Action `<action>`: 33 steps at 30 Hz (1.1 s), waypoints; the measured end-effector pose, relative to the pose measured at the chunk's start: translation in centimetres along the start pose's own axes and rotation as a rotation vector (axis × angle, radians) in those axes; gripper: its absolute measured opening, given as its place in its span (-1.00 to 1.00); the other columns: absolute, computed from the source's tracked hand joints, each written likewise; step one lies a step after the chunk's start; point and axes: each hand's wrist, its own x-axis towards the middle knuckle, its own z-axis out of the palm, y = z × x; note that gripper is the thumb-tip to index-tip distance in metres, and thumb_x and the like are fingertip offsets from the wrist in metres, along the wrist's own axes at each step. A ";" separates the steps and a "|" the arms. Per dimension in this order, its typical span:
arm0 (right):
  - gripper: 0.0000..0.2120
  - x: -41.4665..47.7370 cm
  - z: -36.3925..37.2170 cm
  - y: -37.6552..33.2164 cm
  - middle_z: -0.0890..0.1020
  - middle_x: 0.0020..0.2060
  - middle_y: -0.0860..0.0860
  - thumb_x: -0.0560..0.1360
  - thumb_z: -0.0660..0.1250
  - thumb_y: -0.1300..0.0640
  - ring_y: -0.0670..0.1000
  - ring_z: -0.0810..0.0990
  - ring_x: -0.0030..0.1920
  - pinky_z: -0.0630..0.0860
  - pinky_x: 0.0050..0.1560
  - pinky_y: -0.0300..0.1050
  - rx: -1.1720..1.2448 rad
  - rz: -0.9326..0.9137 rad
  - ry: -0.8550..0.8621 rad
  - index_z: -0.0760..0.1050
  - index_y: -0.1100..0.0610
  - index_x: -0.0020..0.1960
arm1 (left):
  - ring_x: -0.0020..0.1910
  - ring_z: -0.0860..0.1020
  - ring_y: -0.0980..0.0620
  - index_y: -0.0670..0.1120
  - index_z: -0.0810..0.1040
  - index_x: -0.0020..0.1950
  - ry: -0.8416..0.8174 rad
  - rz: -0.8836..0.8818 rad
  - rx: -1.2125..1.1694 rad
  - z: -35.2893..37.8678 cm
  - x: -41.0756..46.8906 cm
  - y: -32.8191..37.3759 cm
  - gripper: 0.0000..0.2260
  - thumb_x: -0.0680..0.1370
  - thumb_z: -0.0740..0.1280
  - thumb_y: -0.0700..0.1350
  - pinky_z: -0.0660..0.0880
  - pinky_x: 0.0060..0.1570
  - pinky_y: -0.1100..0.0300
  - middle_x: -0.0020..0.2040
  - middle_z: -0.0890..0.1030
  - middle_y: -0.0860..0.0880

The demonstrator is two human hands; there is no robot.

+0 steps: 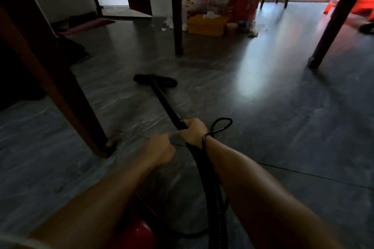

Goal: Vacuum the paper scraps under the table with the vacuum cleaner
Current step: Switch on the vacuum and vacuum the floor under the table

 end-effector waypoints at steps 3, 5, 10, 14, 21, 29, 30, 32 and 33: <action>-0.69 0.1 0.6 0.2 0.65 0.05 0.12 0.50 0.33 0.18 0.12 0.62 0.08 0.50 -0.04 -0.15 0.062 0.012 0.099 0.56 0.15 0.23 | 0.07 0.56 -0.13 -0.17 0.56 0.10 -0.014 0.015 -0.025 0.6 0.3 0.0 -0.77 0.54 0.18 -0.16 0.43 -0.05 0.13 0.15 0.60 -0.17; -0.66 0.5 -0.2 1.9 0.67 0.01 0.11 0.46 0.35 0.21 0.13 0.64 0.05 0.55 -0.02 -0.11 0.195 0.068 0.221 0.56 0.12 0.23 | 0.11 0.55 -0.13 -0.16 0.55 0.15 -0.018 0.028 -0.011 0.9 0.3 -0.2 -0.75 0.54 0.19 -0.17 0.45 0.05 0.10 0.18 0.59 -0.17; -0.87 2.9 -6.8 10.6 0.63 -0.13 0.11 0.39 0.34 0.25 0.10 0.61 -0.08 0.56 -0.12 -0.02 0.282 0.302 0.538 0.58 0.18 -0.06 | 0.17 0.53 -0.10 -0.14 0.54 0.19 -0.044 0.083 -0.019 1.3 0.0 -0.4 -0.72 0.53 0.18 -0.24 0.43 0.15 0.11 0.23 0.56 -0.15; -0.71 0.0 -10.7 12.0 0.41 -0.08 0.09 0.47 0.31 0.34 0.00 0.38 -0.06 0.38 -0.35 -0.37 0.233 0.371 0.570 0.31 0.03 -0.24 | 0.22 0.48 -0.13 -0.19 0.48 0.25 -0.031 0.092 0.008 1.7 0.5 2.0 -0.73 0.61 0.14 -0.14 0.38 0.19 0.09 0.26 0.52 -0.20; -0.67 -2.6 -7.6 9.4 0.67 0.05 0.11 0.45 0.32 0.22 0.09 0.62 0.10 0.42 -0.10 -0.25 -0.009 0.098 0.365 0.59 0.15 0.20 | 0.40 0.36 -0.17 -0.15 0.27 0.47 -0.039 0.180 0.031 3.4 1.3 8.7 -0.53 0.61 0.14 0.01 0.29 0.40 -0.02 0.44 0.37 -0.20; -0.67 -6.4 -12.8 14.4 0.63 0.14 0.19 0.48 0.26 0.24 0.19 0.57 0.18 0.47 0.10 -0.08 -0.110 0.269 0.520 0.53 0.20 0.23 | 0.41 0.34 -0.15 -0.13 0.21 0.50 -0.067 0.260 0.042 3.5 -0.4 12.5 -0.52 0.62 0.13 0.03 0.29 0.40 -0.03 0.45 0.35 -0.18; -0.68 -7.2 -14.0 15.9 0.61 0.15 0.22 0.50 0.25 0.24 0.21 0.56 0.19 0.47 0.10 -0.06 -0.092 0.350 0.560 0.50 0.24 0.24 | 0.41 0.34 -0.15 -0.13 0.22 0.50 -0.069 0.271 0.040 3.5 -0.7 12.6 -0.52 0.62 0.14 0.03 0.29 0.40 -0.01 0.45 0.35 -0.18; -0.66 -9.3 -16.1 18.7 0.57 0.18 0.25 0.50 0.27 0.25 0.21 0.55 0.19 0.46 0.12 -0.06 0.002 0.507 0.611 0.45 0.28 0.26 | 0.41 0.35 -0.16 -0.14 0.22 0.50 -0.079 0.291 0.053 3.6 -1.3 12.6 -0.52 0.62 0.15 0.03 0.30 0.39 0.00 0.45 0.36 -0.19; -0.66 -10.3 -16.7 19.6 0.58 0.14 0.24 0.48 0.30 0.24 0.20 0.57 0.13 0.48 0.10 -0.07 0.026 0.563 0.644 0.46 0.28 0.24 | 0.41 0.35 -0.16 -0.13 0.23 0.50 -0.083 0.299 0.069 3.6 -1.6 12.6 -0.52 0.62 0.15 0.03 0.30 0.39 -0.01 0.45 0.36 -0.19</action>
